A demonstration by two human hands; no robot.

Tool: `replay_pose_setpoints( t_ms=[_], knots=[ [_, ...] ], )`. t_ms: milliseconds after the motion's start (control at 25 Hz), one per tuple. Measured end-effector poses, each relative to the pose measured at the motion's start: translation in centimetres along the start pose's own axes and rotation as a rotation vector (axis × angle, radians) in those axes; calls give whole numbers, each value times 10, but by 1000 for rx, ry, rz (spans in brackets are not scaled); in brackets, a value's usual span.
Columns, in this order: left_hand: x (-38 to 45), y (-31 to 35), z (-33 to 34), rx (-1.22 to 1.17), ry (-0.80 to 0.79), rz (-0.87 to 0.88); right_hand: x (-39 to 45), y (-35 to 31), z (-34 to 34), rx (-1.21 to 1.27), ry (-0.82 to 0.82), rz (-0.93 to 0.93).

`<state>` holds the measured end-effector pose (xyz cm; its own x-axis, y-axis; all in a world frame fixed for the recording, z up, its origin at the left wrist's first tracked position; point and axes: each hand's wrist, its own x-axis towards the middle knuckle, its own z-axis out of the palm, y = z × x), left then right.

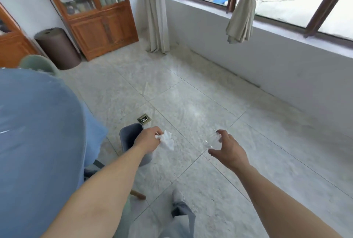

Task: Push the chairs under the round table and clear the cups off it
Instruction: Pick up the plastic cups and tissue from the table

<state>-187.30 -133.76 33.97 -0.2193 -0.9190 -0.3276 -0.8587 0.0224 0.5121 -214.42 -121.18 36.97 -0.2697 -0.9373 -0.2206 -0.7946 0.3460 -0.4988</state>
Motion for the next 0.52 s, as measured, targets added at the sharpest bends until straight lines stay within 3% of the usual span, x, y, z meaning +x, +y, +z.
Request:
replay_pose_setpoints(
  t_ms=[520],
  knots=[
    [212, 59, -62, -51, 41, -82, 232, -24, -42, -7, -40, -12]
  ],
)
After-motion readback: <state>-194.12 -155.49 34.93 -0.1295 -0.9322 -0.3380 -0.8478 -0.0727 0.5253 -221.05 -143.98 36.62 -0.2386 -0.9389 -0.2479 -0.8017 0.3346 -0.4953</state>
